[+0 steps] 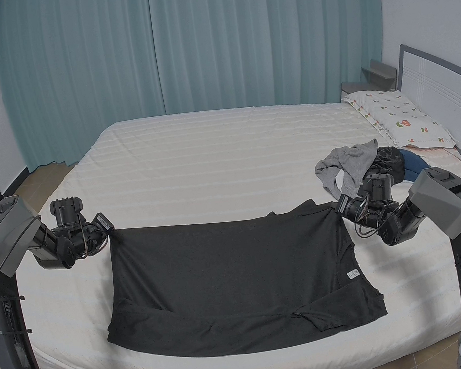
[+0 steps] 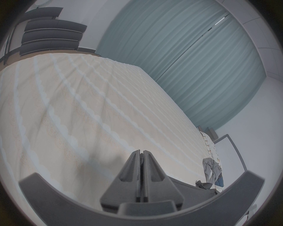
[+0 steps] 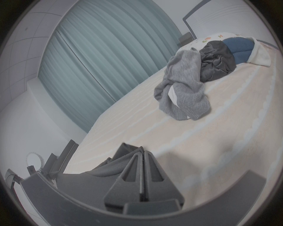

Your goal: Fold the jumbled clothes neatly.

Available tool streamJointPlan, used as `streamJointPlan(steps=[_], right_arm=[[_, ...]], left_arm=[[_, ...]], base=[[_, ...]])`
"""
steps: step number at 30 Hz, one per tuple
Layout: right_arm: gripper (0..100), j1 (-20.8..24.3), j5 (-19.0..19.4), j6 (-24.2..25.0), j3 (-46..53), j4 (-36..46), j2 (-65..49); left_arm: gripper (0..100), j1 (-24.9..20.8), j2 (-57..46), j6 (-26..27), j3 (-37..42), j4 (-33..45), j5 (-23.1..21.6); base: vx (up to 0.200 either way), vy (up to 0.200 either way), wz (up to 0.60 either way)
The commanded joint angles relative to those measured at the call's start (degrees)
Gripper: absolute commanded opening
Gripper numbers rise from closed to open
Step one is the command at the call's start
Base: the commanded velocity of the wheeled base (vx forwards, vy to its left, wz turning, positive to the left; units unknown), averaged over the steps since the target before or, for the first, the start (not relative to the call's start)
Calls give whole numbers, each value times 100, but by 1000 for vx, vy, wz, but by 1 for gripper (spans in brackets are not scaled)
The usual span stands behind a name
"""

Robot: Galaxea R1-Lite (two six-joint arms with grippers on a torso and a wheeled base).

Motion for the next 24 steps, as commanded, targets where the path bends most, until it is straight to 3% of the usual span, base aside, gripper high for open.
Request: streamJointPlan(steps=[1, 24], right_arm=[[0, -13, -166, 243, -115, -209, -15], [0, -66, -315, 330, 87, -648, -15]], left_arm=[[0, 1, -18, -1, 12, 26, -6], [0, -17, 17, -18, -5, 0, 30]], base=[[0, 0, 0], [0, 0, 0]])
